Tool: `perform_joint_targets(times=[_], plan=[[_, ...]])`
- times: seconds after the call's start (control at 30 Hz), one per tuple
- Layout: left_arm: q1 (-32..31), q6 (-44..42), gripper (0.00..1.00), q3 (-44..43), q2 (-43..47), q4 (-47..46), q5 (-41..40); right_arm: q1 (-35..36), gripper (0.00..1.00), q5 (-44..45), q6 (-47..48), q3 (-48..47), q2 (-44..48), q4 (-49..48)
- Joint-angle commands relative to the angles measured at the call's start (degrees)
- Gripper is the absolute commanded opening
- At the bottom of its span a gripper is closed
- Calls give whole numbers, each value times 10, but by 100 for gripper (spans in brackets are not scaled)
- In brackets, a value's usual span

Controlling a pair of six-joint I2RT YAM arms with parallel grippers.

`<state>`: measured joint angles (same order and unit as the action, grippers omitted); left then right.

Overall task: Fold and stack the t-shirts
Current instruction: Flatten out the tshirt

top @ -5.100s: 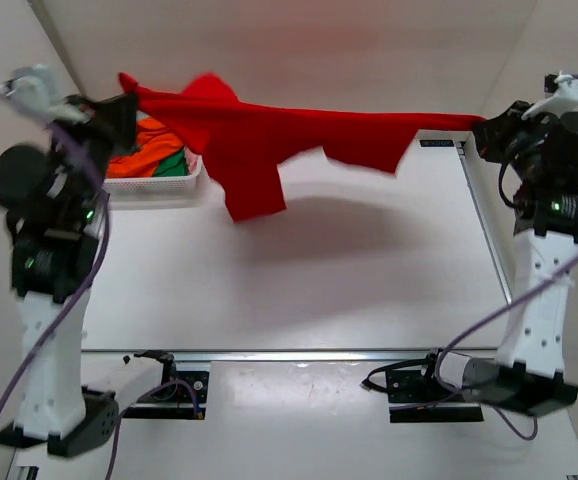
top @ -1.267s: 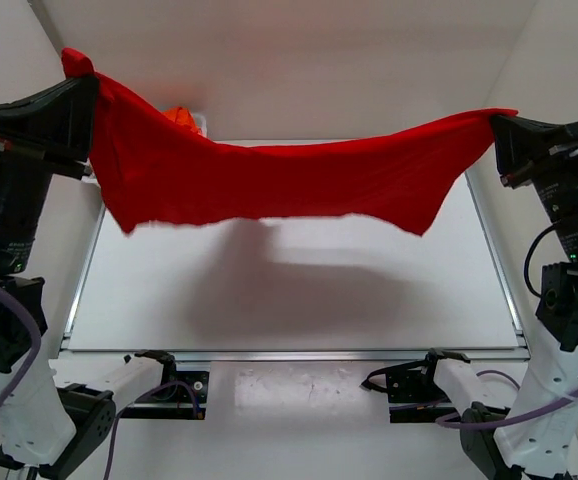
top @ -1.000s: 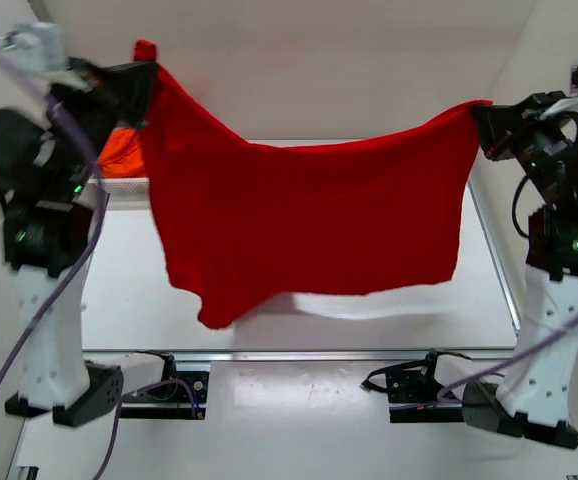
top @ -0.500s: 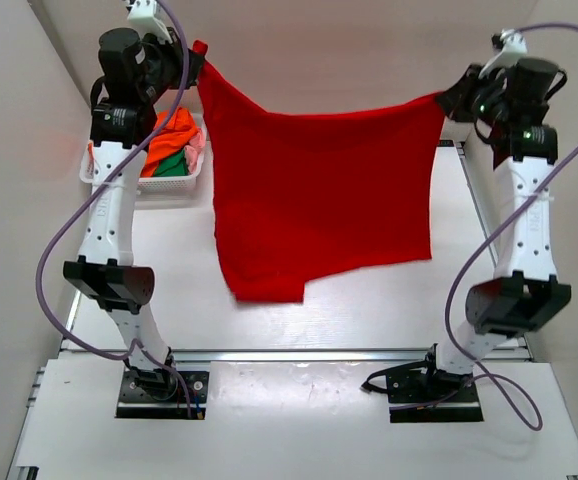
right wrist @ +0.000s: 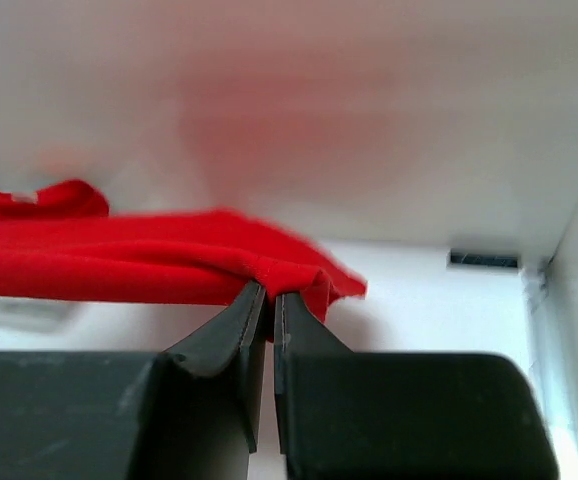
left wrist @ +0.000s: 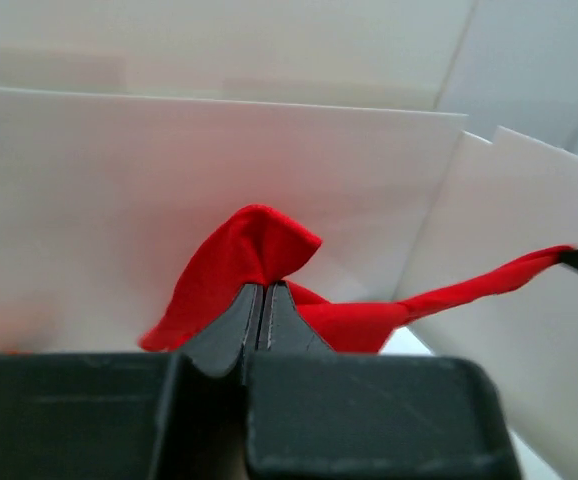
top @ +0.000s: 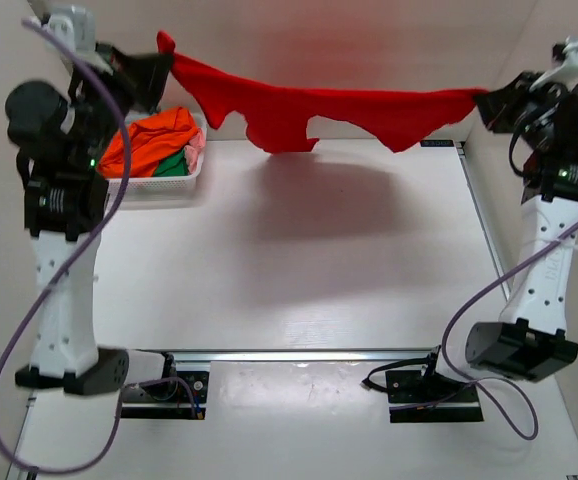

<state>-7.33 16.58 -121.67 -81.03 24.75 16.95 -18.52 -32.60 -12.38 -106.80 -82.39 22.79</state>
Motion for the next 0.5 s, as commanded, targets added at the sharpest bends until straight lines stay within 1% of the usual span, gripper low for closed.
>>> perform_joint_targets(times=[0.0,0.03,0.07,0.1,0.17,0.2,0.23,0.27,0.3,0.37,0.4,0.47], plan=[[-6,1,0,139,74,-37,-12,-5,0,-14,-7,131,43,-57],[-8,0,0,199,102,-49,-12,0,0,-17,-9,181,63,-65],[-7,2,0,259,116,-52,-15,2,0,-17,-12,207,77,-71],[-14,-1,0,284,144,-53,-23,8,0,-12,-2,246,86,-69],[-17,-1,0,397,191,-61,-31,23,0,9,13,314,119,-56],[-22,4,0,424,227,-62,-32,36,0,20,17,337,132,-47],[-27,7,0,479,258,-63,-34,45,0,31,22,372,156,-36],[-35,10,0,533,278,-62,-37,47,0,38,18,414,187,-34],[-39,16,0,562,314,-58,-38,51,0,39,11,437,202,-25],[-59,31,0,668,360,-45,-29,57,0,45,-4,514,268,-11],[-64,42,0,711,393,-44,-24,65,0,58,-14,530,298,8],[-78,56,0,768,444,-15,-11,88,0,97,-31,593,340,53]])
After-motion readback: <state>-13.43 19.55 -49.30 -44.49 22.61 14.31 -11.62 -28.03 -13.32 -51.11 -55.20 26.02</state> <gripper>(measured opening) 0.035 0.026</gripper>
